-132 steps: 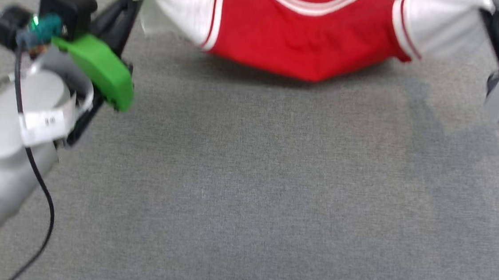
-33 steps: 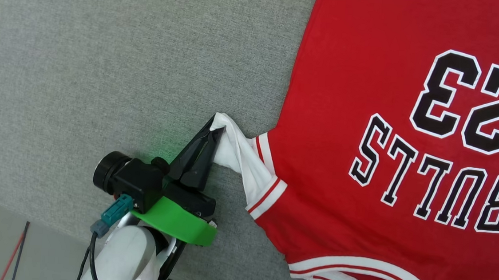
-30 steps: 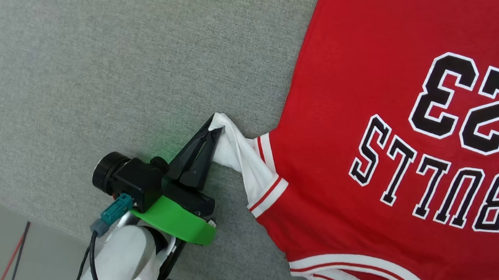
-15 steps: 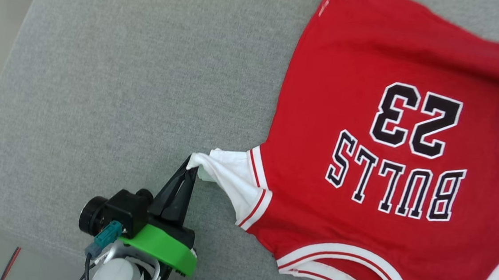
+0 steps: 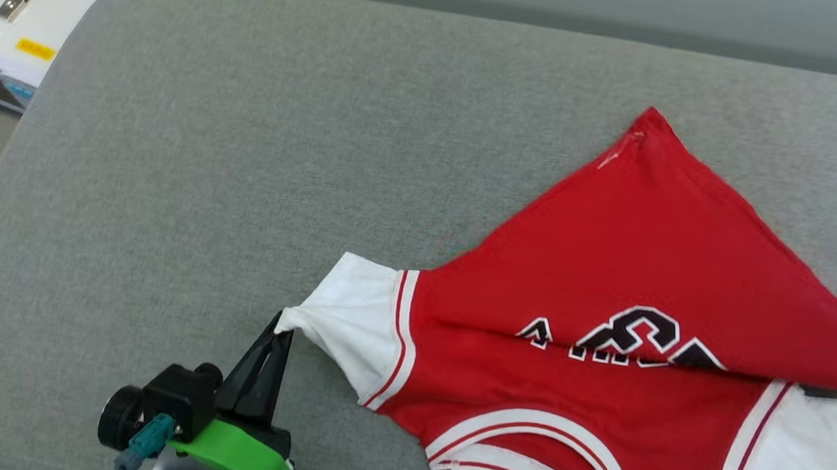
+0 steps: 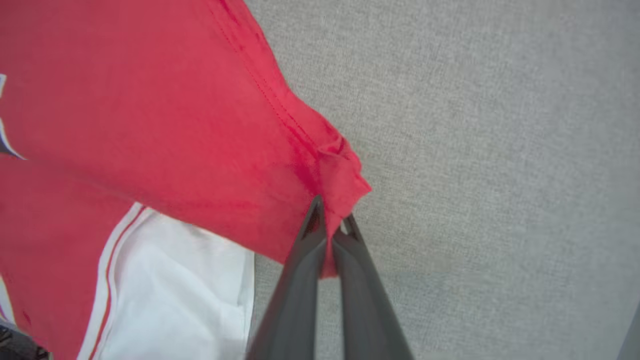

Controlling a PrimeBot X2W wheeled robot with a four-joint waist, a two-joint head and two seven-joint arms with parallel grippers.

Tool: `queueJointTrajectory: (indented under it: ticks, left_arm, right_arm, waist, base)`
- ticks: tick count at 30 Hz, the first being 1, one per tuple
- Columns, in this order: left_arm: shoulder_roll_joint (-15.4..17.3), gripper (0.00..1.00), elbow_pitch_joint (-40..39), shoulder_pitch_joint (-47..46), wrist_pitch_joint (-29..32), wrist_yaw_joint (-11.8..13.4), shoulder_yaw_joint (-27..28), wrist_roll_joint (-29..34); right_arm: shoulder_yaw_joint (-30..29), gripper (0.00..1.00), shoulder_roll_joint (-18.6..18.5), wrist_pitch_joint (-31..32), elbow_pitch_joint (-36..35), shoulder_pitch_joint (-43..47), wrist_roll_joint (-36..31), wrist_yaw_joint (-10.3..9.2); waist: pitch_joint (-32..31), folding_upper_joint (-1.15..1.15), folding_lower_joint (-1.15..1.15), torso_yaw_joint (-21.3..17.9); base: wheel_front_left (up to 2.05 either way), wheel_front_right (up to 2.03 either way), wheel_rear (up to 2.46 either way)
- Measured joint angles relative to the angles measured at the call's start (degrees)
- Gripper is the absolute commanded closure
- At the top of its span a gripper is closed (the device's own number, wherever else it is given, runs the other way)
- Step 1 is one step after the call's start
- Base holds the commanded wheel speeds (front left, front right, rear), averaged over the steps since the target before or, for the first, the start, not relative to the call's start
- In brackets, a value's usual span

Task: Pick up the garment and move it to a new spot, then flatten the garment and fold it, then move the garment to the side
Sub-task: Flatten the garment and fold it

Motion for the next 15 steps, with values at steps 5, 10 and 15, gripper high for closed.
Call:
queueJointTrajectory:
  ticks: [5, 10, 15]
  left_arm:
    - [0.3, 1.00, 0.4, 1.4, 0.0, 0.0, 0.3, 0.2]
    - [0.5, 1.00, 0.8, 1.4, 0.0, 0.0, 0.3, 0.2]
    - [0.5, 1.00, 1.3, 1.4, 0.0, 0.0, 0.4, 0.2]
  right_arm:
    - [-8.7, 1.00, 6.0, -1.2, -2.7, 17.1, -0.7, 0.00]
    - [-11.2, 1.00, 13.3, -1.2, -2.6, 24.8, -2.2, 0.00]
    - [-13.6, 0.76, 17.5, -2.0, -2.4, 25.8, -4.7, 0.00]
  waist:
    - [-2.5, 0.00, 0.00, -3.0]
    - [-3.0, 0.00, 0.00, -4.1]
    - [-3.0, 0.00, 0.00, -4.5]
  base:
    - [0.00, 0.00, 0.00]
    - [0.00, 0.00, 0.00]
    - [0.00, 0.00, 0.00]
